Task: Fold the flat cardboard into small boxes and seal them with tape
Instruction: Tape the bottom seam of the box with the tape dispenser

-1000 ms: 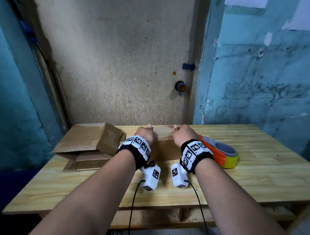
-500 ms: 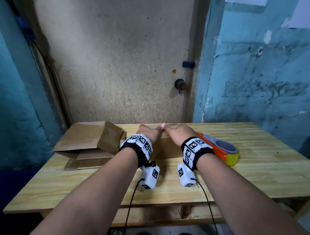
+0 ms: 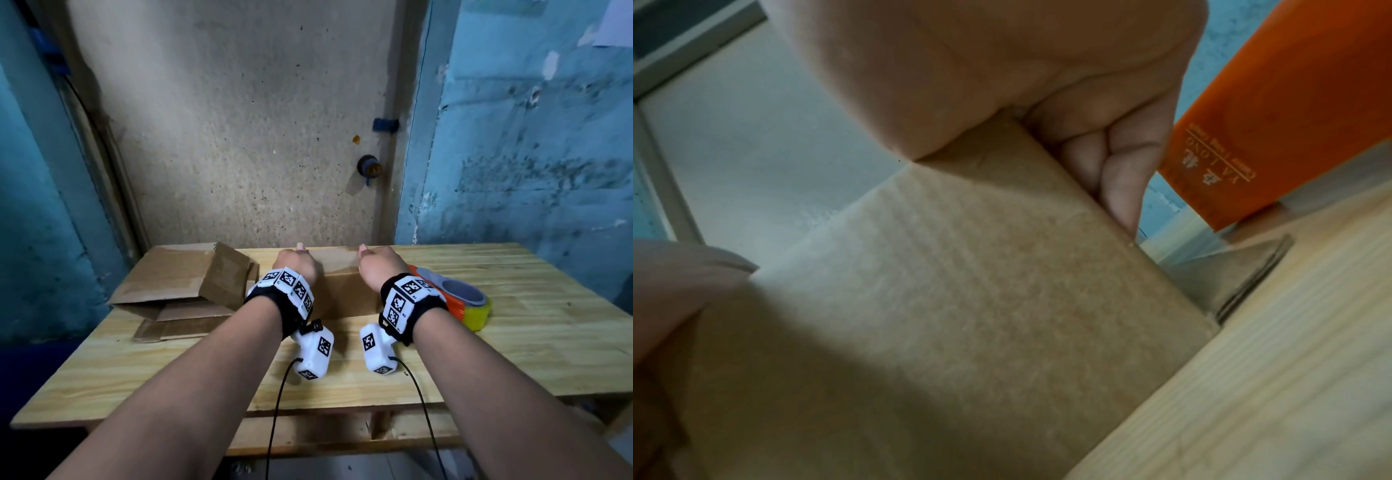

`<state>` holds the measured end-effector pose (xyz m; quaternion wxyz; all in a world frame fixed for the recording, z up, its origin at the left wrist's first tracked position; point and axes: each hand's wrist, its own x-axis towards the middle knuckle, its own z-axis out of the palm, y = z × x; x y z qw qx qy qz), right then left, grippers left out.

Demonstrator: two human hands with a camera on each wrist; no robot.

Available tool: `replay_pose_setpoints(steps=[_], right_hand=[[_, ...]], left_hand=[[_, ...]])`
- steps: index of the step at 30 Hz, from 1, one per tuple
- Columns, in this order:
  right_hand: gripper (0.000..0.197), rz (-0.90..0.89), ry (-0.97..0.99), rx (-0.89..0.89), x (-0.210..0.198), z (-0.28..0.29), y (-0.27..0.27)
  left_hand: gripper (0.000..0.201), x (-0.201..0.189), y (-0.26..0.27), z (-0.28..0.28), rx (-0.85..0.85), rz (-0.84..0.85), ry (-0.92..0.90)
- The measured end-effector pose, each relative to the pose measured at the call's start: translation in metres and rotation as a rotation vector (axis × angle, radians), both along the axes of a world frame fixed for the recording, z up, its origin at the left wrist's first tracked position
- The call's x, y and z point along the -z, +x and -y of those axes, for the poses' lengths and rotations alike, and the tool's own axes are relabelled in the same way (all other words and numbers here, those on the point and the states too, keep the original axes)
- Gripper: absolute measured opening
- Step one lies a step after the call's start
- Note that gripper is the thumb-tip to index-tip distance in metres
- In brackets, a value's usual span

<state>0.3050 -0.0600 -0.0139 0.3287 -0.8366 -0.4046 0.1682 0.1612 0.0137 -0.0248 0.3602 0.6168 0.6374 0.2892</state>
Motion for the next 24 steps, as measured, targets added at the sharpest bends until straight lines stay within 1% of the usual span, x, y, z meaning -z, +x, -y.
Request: replay_pose_setpoints(steps=[3,5,6,8,10,11,13,15,17,21,24], right_hand=[[0.048,0.045,-0.011,0.007,0.002,0.002,-0.003],[0.040,0.094,0.004,-0.031,0.004,0.004,-0.006],[0.040,0.118,0.024,-0.058,0.004,0.005,-0.007],[0.051,0.137,0.059,-0.135,0.003,0.007,-0.008],[0.058,0.090,0.076,-0.215,0.001,0.008,-0.007],[0.056,0.046,0.080,-0.237,0.001,0.008,-0.005],[0.047,0.001,0.086,-0.239,0.002,0.009,-0.004],[0.039,0.009,0.045,-0.237,0.002,0.008,-0.004],[0.037,0.029,-0.032,-0.224,-0.003,0.008,-0.005],[0.047,0.083,-0.150,-0.176,-0.011,0.010,-0.009],[0.058,0.109,-0.162,-0.139,-0.012,0.013,-0.014]], left_hand=[[0.051,0.000,0.001,0.004,-0.008,0.005,-0.021],[0.052,-0.005,0.003,0.011,-0.011,-0.016,-0.021],[0.054,-0.007,0.005,0.012,-0.009,-0.040,-0.017],[0.058,-0.007,0.009,0.012,0.004,-0.081,-0.012],[0.058,-0.006,0.012,0.009,0.018,-0.097,0.013],[0.058,-0.004,0.013,0.008,0.017,-0.101,0.015],[0.066,-0.002,0.010,0.011,0.005,-0.124,0.031],[0.074,-0.002,0.009,0.012,-0.004,-0.161,0.036],[0.076,-0.006,0.011,0.007,0.003,-0.205,0.044],[0.064,-0.020,0.009,-0.007,0.094,-0.273,0.072],[0.068,-0.029,0.009,-0.019,0.111,-0.322,0.062]])
